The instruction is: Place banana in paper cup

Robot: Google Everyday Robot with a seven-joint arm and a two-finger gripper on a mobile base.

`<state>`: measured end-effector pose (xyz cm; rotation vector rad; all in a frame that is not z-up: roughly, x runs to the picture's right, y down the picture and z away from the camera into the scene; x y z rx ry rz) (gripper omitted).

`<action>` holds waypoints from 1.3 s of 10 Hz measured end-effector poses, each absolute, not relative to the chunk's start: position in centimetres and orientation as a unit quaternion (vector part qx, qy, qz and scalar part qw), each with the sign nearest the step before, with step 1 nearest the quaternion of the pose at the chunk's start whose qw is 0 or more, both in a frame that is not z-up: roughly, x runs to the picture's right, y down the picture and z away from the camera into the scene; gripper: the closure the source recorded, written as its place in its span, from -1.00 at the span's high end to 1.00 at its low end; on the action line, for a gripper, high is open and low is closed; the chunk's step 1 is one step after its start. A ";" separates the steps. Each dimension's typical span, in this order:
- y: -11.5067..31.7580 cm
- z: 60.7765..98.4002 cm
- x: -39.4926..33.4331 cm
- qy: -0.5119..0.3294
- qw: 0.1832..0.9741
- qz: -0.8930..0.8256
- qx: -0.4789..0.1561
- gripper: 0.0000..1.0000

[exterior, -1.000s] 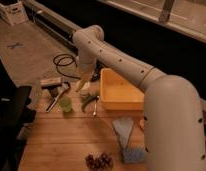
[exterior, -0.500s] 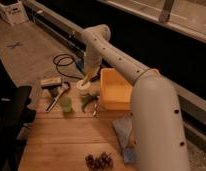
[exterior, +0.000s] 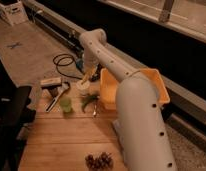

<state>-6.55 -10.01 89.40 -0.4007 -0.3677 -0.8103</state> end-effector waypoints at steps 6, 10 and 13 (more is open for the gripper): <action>-9.4 91.5 -6.8 -0.165 0.887 -0.395 -0.173 -1.00; -8.2 92.5 -8.0 -0.166 0.885 -0.402 -0.168 -1.00; -7.0 93.1 -9.3 -0.165 0.880 -0.412 -0.169 -1.00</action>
